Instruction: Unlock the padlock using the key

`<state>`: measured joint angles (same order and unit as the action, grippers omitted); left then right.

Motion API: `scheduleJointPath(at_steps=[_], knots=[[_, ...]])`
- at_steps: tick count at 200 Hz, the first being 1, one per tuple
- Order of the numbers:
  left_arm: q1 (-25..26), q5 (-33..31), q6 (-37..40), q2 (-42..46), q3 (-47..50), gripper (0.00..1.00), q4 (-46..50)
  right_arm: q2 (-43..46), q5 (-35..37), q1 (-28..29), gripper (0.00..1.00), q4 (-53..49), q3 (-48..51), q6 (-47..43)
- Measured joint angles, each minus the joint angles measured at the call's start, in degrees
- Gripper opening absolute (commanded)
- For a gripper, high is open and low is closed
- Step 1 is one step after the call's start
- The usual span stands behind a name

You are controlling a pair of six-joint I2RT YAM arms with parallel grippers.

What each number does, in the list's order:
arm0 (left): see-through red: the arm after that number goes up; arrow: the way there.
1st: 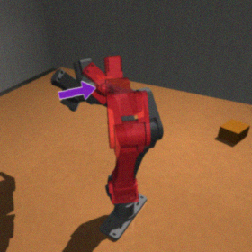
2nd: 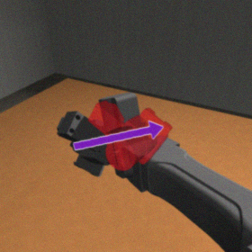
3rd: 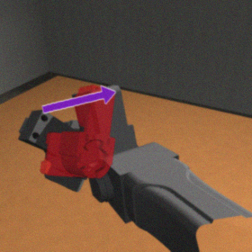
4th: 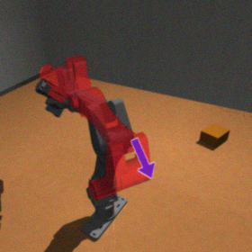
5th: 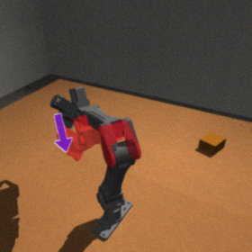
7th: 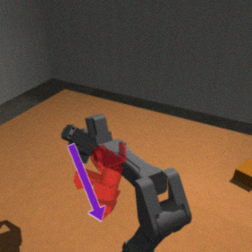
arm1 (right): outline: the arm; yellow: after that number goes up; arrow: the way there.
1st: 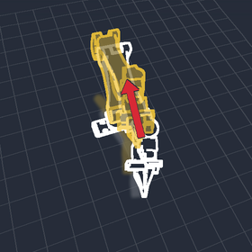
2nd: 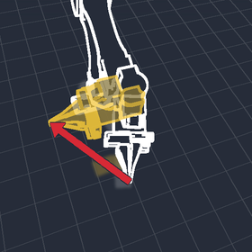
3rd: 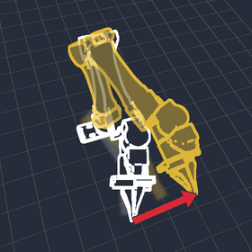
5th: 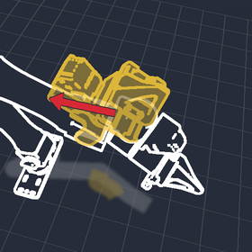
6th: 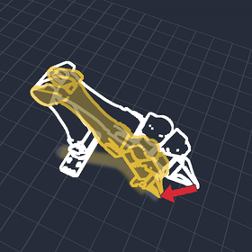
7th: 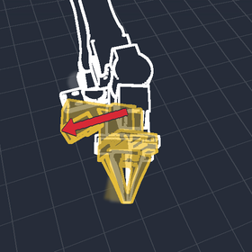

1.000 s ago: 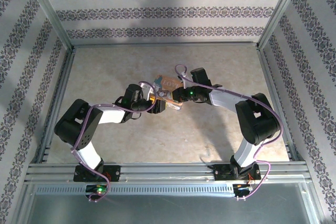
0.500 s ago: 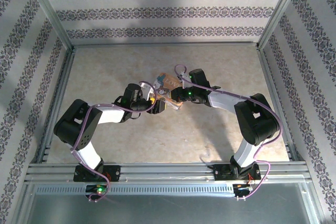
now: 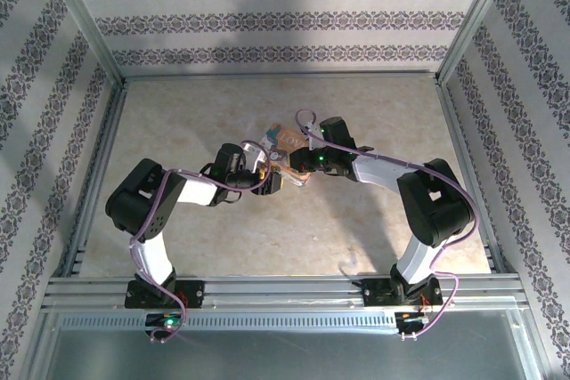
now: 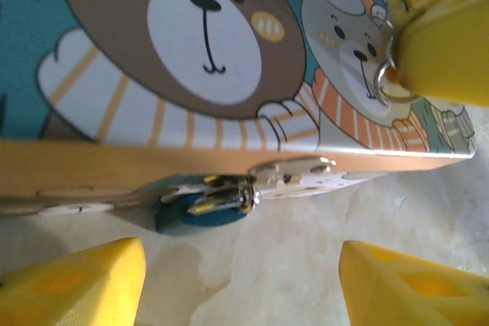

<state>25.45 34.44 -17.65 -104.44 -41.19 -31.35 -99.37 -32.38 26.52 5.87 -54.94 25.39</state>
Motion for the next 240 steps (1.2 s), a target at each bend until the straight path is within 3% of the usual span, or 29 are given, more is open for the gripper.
scheduleJointPath(at_steps=[54, 106, 240], knots=[[0.8, -0.3, 1.2, -2.1, -2.5, 0.60, 0.4, 0.0, 0.0, 0.0, 0.00, 0.0, 0.0, 0.0], [1.9, -0.5, 1.2, -2.7, -3.1, 0.47, 0.8, 0.0, 0.1, 0.0, 0.00, 0.1, 0.0, 0.0], [3.5, -3.7, -6.6, -2.7, -3.5, 0.40, 0.6, 0.0, 0.2, 0.0, 0.00, 0.1, 0.0, 0.0]])
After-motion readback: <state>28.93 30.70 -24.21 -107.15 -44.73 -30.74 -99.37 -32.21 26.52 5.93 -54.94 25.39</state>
